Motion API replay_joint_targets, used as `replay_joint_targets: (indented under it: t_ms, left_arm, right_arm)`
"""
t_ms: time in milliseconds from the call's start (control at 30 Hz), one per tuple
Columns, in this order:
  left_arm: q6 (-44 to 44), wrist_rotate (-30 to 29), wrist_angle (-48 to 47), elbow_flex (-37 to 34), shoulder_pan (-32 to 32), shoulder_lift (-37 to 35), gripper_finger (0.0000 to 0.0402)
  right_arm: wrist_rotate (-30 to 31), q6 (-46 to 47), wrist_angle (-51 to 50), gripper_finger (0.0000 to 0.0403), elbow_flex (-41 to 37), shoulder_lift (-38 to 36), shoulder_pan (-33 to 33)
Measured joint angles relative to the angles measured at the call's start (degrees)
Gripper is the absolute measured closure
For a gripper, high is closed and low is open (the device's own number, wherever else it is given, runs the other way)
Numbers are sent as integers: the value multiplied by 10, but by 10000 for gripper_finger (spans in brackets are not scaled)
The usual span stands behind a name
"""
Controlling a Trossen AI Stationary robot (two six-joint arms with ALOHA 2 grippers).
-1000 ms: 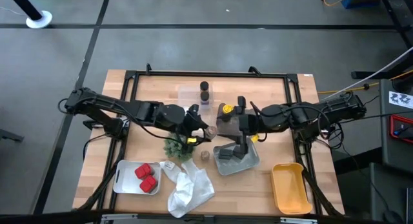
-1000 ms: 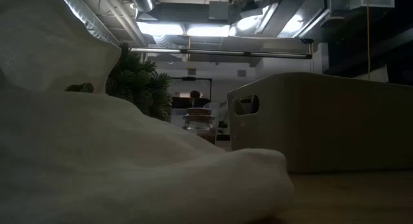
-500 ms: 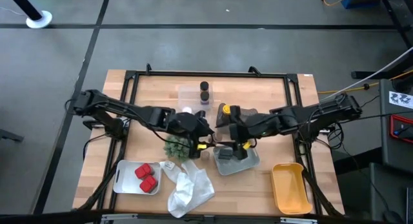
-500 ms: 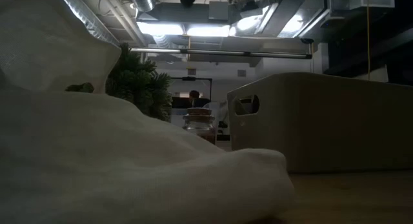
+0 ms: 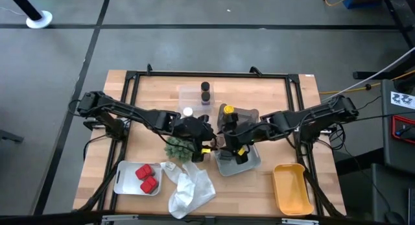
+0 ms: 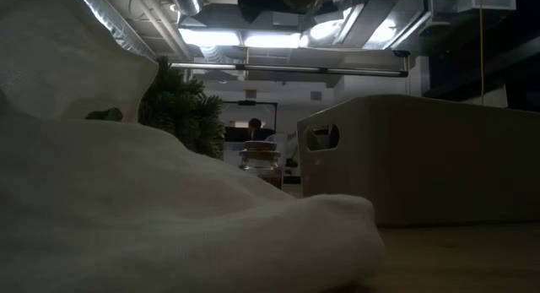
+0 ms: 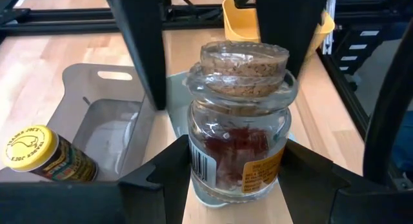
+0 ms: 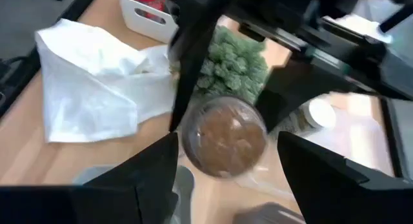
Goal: Sort spices by type
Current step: Put the top brown seasoning bottle into the yellow bin
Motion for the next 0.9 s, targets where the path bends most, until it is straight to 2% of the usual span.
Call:
replay_joint_targets:
  t_ms: [433,733,900]
  left_arm:
    - [-1,8,-9,0,-5,0,215]
    - [6,8,-12,0,-6,0,214]
    - [5,10,-14,0,-6,0,211]
  right_arm:
    - [-21,0,34,143,0,20,0]
    - [-27,5,33,220,0,20,0]
    - [-26,16,34,220,0,20,0]
